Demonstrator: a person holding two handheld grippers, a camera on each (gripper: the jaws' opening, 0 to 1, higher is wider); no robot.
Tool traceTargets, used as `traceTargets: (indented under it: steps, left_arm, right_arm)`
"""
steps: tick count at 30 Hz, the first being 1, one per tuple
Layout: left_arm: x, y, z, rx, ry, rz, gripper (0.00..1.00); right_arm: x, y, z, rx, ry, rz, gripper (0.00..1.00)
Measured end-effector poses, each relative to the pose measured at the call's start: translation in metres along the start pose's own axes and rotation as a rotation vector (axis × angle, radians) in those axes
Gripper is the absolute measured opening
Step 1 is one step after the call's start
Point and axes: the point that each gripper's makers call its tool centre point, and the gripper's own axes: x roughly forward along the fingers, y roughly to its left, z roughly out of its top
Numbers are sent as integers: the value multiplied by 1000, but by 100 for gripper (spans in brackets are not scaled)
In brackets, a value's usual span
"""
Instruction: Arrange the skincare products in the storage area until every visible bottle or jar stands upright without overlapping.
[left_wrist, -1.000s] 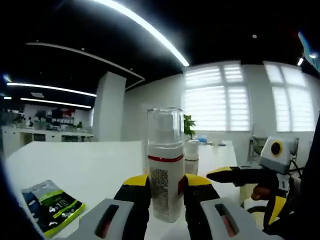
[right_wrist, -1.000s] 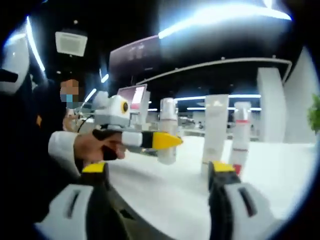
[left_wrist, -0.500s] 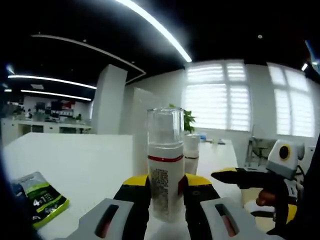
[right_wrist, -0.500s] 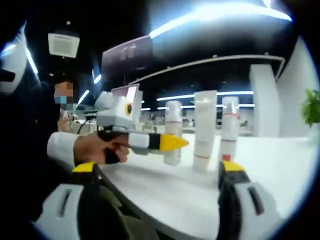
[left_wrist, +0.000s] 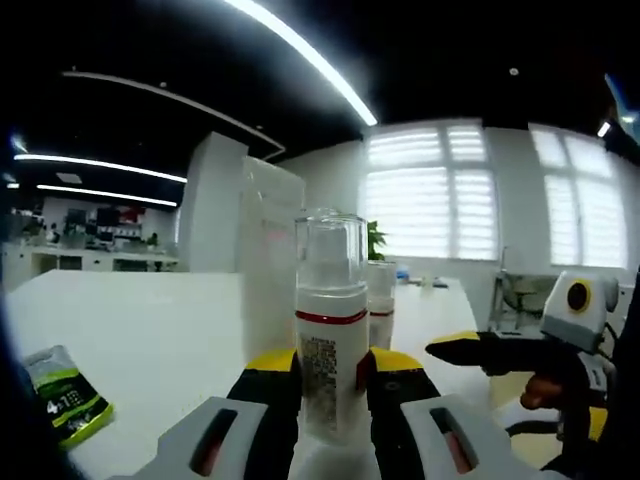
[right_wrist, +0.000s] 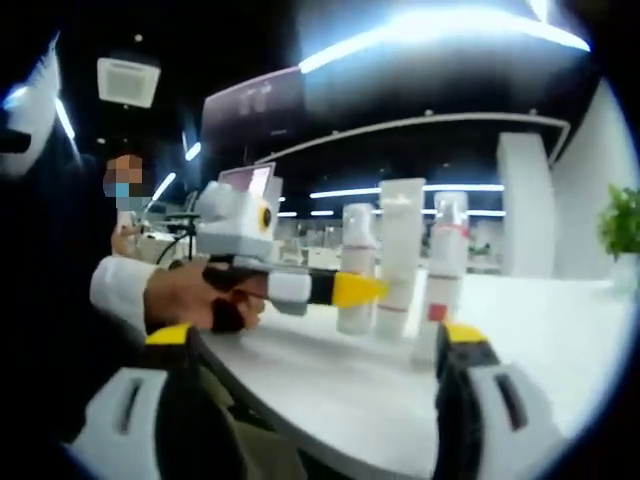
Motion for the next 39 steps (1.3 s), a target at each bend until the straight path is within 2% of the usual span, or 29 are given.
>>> traceTargets:
  steps: [5,16,20,26,28,30,36,39]
  left_arm:
    - [7,-3,-3,-23,26,-24,25]
    - [14,-7,-17,63,105,-18,25]
    - [14,-7,-21,71,128,-16,25]
    - [13,-7,-22,71,132,-15,25]
    - [10,-2,-28,103,187,-3,26]
    - [10,1,-36,101,241,3,26]
    - [11,-1,-40,94,259,-16,26]
    - [9,-2,-47,94,301,-24,28]
  right_arm:
    - [-2,-4,-3,8,8,-4,98]
    - [-4,-11,-2,9,7,-7,97]
    - [-4,-13,-3,8,8,-8,96]
    - [-4,-15,-4,6,11,-10,96]
    - [-4,-16,-4,10,11,-9,95]
    - [-4,-16,-4,11,13,-10,95]
    - [-4,-19,-5,14,13,-14,94]
    - [-3,-20,-6,16,15,-12,94]
